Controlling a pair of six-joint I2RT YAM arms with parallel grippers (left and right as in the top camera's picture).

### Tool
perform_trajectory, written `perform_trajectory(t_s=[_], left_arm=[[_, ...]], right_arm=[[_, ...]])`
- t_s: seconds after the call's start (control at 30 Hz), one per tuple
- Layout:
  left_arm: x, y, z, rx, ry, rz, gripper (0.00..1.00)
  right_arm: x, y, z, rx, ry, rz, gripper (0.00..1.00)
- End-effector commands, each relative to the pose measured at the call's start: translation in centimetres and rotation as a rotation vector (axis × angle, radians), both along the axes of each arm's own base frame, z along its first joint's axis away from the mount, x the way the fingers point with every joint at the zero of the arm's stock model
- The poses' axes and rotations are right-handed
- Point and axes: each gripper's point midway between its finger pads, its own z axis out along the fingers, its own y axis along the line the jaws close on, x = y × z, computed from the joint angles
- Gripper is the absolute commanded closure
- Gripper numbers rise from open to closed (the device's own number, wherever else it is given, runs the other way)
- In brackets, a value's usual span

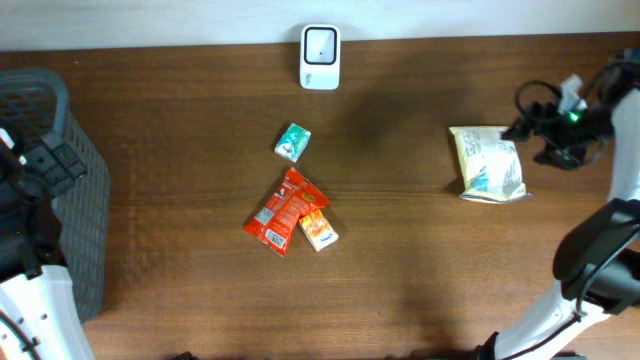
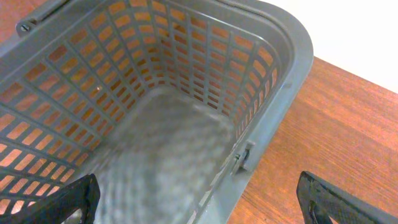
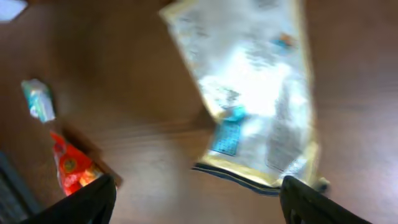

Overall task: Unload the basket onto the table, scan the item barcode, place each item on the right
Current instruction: 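Reach the right gripper to the red bag and grasp it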

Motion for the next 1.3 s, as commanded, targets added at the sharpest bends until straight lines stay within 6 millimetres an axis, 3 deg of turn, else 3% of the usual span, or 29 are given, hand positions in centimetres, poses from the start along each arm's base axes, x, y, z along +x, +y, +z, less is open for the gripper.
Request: perform_trajectory(t_s=[0.0, 0.13, 0.2, 0.23, 0.33, 0.43, 0.5, 0.63, 0.83, 1.0, 1.17, 1.27], left_arm=[[-0.1, 0.2, 0.2, 0.012, 0.003, 0.000, 0.01], [-0.1, 0.2, 0.2, 0.012, 0.003, 0.000, 0.01], [-0.1, 0.2, 0.2, 0.012, 0.003, 0.000, 0.01], [-0.1, 0.2, 0.2, 0.012, 0.003, 0.000, 0.01], [-0.1, 0.2, 0.2, 0.012, 0.003, 0.000, 0.01], [-0.1, 0.2, 0.2, 0.012, 0.003, 0.000, 0.01], [-0.1, 0.2, 0.2, 0.012, 0.003, 0.000, 0.01], [-0.1, 0.2, 0.2, 0.012, 0.003, 0.000, 0.01], [-0.1, 0.2, 0.2, 0.012, 0.003, 0.000, 0.01], [-0.1, 0.2, 0.2, 0.012, 0.003, 0.000, 0.01], [-0.1, 0.2, 0.2, 0.012, 0.003, 0.000, 0.01], [-0.1, 0.2, 0.2, 0.012, 0.003, 0.000, 0.01]], right_arm=[[1.0, 2.1, 1.6, -0.004, -0.065, 0.064, 0.16], [1.8, 6.1, 1.8, 0.015, -0.089, 0.170, 0.16], [2.8, 12.0, 1.3, 0.003, -0.151, 0.358, 0.11], [2.9, 13.3, 1.1, 0.002, -0.163, 0.393, 0.09], [3.1, 20.2, -0.5, 0.005, -0.205, 0.573, 0.02], [1.6, 27.3, -2.7, 0.067, -0.218, 0.796, 0.01], [0.3, 30.6, -4.9, 0.084, -0.187, 0.891, 0.01], [-2.3, 35.1, -8.4, 0.161, -0.123, 1.012, 0.01], [-3.5, 39.1, -11.6, 0.172, -0.126, 1.091, 0.01], [-4.4, 40.4, -14.5, 0.144, -0.065, 1.080, 0.00], [-3.9, 39.8, -15.9, 0.024, -0.012, 0.990, 0.18], [-3.8, 39.3, -16.7, -0.064, 0.013, 0.947, 0.41]])
